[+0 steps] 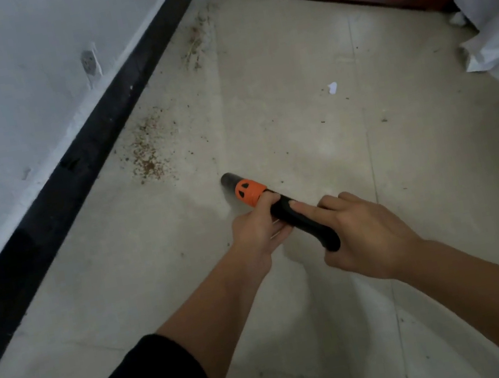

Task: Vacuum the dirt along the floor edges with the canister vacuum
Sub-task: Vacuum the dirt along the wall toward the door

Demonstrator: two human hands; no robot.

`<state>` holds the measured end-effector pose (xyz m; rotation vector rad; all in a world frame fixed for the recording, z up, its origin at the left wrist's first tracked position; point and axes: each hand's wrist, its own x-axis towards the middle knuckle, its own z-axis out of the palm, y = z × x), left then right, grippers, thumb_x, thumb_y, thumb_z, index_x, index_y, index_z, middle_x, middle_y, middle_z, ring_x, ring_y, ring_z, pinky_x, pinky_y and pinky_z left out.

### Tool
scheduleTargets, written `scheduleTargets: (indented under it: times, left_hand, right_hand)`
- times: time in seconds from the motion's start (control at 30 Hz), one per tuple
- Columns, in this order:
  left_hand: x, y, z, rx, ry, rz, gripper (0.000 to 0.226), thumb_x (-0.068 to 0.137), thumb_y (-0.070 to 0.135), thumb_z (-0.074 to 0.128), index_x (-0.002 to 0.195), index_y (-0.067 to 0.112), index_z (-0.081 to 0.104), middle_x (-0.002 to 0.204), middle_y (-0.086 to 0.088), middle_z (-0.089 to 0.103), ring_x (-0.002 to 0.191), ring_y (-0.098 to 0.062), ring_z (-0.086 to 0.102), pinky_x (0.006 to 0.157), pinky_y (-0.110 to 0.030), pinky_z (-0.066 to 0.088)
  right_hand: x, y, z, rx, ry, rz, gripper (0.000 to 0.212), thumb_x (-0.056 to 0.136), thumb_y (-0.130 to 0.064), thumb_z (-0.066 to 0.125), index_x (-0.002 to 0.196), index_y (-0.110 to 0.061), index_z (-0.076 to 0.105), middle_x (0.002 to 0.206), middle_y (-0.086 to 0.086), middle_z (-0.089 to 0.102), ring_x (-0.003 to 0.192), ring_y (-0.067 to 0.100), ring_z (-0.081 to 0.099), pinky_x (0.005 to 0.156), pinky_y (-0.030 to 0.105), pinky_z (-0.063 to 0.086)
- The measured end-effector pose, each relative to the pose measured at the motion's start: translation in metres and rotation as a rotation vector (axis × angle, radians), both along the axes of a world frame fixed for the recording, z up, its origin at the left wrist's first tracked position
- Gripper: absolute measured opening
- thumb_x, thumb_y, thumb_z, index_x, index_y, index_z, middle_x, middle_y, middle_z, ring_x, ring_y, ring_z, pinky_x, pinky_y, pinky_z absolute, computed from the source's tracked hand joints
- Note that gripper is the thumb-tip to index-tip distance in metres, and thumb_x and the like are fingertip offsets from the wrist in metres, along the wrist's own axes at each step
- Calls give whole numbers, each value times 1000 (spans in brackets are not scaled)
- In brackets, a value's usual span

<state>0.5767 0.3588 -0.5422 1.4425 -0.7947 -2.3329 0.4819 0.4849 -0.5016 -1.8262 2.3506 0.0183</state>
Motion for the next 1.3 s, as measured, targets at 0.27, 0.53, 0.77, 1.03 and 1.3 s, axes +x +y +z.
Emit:
scheduleTargets:
  times: [0.27, 0.53, 0.77, 1.03, 1.3]
  left_hand:
    - [-8, -44, 26, 74, -39, -86, 21, 94, 12, 63, 105, -6, 62, 93, -18, 69, 84, -23, 67, 67, -29, 56]
    - [-7, -68, 47, 89, -85, -65, 13, 94, 11, 63, 94, -2, 61, 96, -19, 66, 80, -23, 64, 78, -33, 53]
    - [-42, -70, 42, 65, -72, -2, 18, 94, 12, 63, 102, -4, 61, 98, -17, 66, 80, -22, 65, 61, -26, 56]
    - [-87, -79, 34, 27, -121, 140, 14, 92, 12, 66, 88, 0, 61, 88, -16, 66, 75, -23, 67, 55, -25, 57]
    - [-120, -104, 30, -16, -136, 252, 29, 90, 12, 68, 109, -7, 59, 100, -21, 66, 78, -26, 67, 50, -25, 56]
  right_hand:
    - [-9, -45, 31, 125, 62, -36, 90, 81, -18, 56, 152, -41, 5, 111, -4, 51, 93, 21, 44, 66, 30, 35]
    - [-7, -77, 52, 205, 64, -14, 88, 84, -15, 56, 152, -38, 6, 119, 3, 50, 103, 26, 46, 68, 33, 32]
    - [-48, -86, 48, 211, 42, 12, 90, 83, -16, 58, 152, -38, 6, 118, 2, 50, 101, 25, 46, 68, 32, 35]
    - [-105, -105, 35, 145, -1, 111, 87, 84, -18, 58, 151, -40, 6, 113, -1, 50, 91, 20, 40, 67, 31, 34]
    - [-147, -142, 21, 132, -84, 199, 88, 83, -20, 60, 151, -41, 8, 99, -4, 41, 86, 18, 36, 66, 31, 34]
